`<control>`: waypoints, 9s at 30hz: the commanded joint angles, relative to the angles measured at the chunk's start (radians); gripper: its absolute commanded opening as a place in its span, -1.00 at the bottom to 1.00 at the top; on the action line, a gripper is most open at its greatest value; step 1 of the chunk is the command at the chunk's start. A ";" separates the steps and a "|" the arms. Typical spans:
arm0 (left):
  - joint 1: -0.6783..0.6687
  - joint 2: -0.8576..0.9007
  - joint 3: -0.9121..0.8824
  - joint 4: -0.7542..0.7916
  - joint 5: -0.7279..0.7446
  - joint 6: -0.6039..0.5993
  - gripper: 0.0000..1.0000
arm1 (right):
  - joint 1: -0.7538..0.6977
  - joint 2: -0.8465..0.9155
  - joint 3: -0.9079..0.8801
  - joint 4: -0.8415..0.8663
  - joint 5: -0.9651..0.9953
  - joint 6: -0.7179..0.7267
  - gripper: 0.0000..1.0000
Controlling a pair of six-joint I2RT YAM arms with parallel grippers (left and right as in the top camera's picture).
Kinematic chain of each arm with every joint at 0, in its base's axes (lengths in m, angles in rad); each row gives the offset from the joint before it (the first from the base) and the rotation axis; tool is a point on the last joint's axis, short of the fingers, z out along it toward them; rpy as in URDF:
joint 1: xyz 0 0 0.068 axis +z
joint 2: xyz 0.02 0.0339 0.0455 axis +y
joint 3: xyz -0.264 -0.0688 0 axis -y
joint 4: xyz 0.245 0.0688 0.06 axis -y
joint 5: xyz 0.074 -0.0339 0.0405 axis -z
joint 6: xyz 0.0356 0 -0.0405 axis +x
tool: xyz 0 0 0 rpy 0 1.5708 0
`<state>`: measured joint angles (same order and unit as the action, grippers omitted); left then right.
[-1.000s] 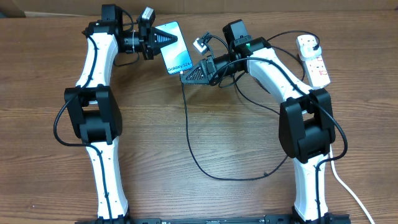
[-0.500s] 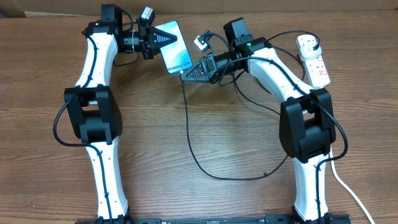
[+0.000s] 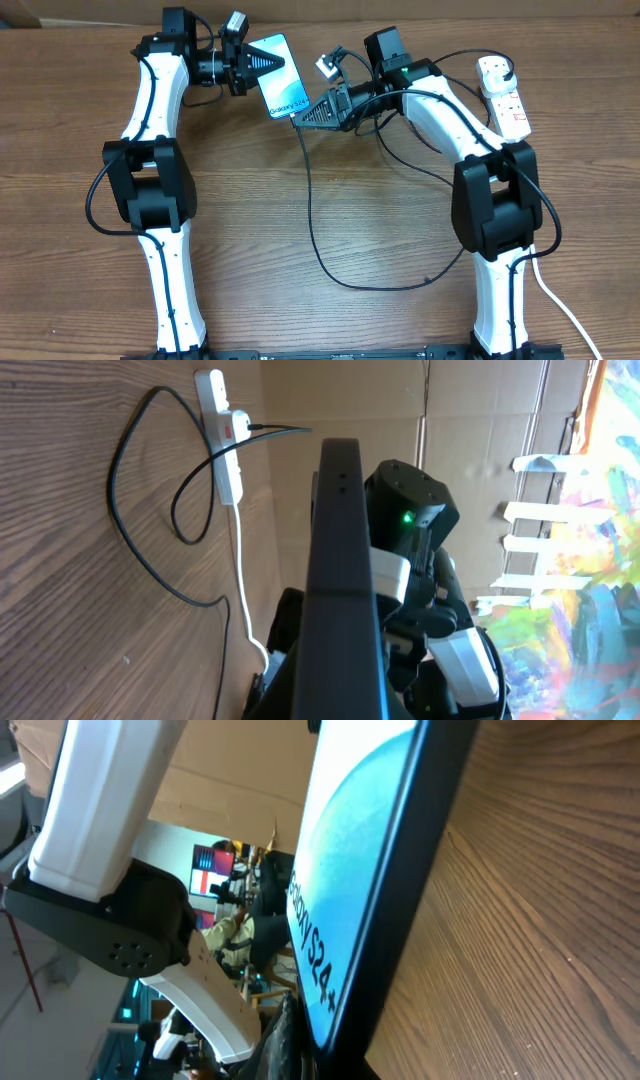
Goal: Plug charger to phone and switch on socket
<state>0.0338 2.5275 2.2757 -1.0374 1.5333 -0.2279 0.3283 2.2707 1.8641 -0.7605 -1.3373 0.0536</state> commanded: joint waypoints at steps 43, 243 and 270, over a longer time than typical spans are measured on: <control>0.029 -0.014 0.015 -0.042 -0.017 -0.013 -0.91 | -0.027 -0.039 0.009 -0.105 0.061 -0.081 -0.17; -0.089 -0.014 -0.186 -0.177 -1.333 -0.032 -0.46 | -0.080 -0.040 0.027 -0.106 0.563 0.003 0.34; -0.089 -0.014 -0.186 -0.187 -1.331 -0.031 0.01 | -0.080 -0.040 0.027 -0.110 0.563 0.003 0.35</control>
<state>-0.0643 2.4741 2.1101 -1.2251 0.2913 -0.2562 0.2428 2.2707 1.8645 -0.8696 -0.7776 0.0593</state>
